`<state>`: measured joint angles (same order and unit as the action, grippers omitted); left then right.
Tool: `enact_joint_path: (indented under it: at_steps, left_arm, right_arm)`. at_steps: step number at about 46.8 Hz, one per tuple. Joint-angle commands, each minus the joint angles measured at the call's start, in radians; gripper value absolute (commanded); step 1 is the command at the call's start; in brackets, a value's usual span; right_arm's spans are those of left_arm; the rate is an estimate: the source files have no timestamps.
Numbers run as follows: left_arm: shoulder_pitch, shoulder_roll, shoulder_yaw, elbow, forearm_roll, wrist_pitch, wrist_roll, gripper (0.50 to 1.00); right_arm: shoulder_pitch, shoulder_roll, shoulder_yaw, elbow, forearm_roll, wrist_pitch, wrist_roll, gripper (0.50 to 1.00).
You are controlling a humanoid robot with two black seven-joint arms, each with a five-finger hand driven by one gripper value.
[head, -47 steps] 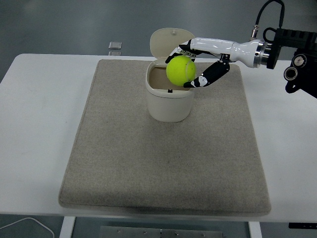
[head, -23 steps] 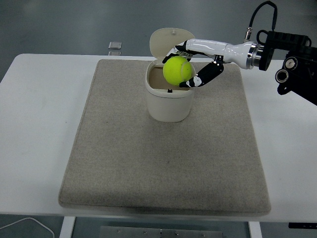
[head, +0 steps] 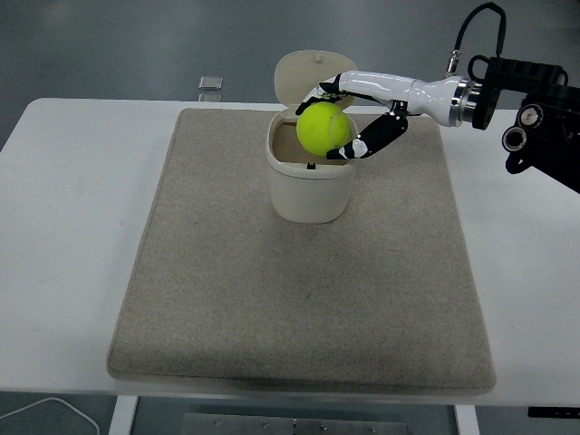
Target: Pick up the tennis ball and place it in the box.
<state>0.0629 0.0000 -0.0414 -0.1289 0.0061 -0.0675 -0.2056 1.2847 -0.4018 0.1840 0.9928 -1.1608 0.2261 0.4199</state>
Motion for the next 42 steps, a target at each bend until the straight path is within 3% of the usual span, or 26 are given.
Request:
enact_joint_path:
  at_steps: [1,20,27,36,42]
  left_arm:
    - [0.000,0.000,0.000,0.000,0.000,0.000,0.000,0.992]
    - [0.000,0.000,0.000,0.000,0.000,0.000,0.000,0.992]
    - [0.000,0.000,0.000,0.000,0.000,0.000,0.000,0.992]
    - [0.000,0.000,0.000,0.000,0.000,0.000,0.000,0.992]
    - [0.000,0.000,0.000,0.000,0.000,0.000,0.000,0.992]
  right_arm:
    - [0.001,-0.005,0.000,0.000,0.003,0.001,0.000,0.858]
    - [-0.002,-0.006,0.000,0.001,0.003,0.010,0.000,0.862]
    - [0.001,-0.017,0.002,0.003,0.015,0.019,0.000,0.895]
    - [0.004,-0.057,0.014,0.015,0.111,0.137,0.000,0.895]
    - [0.002,-0.101,0.015,0.015,0.182,0.187,-0.001,0.895]
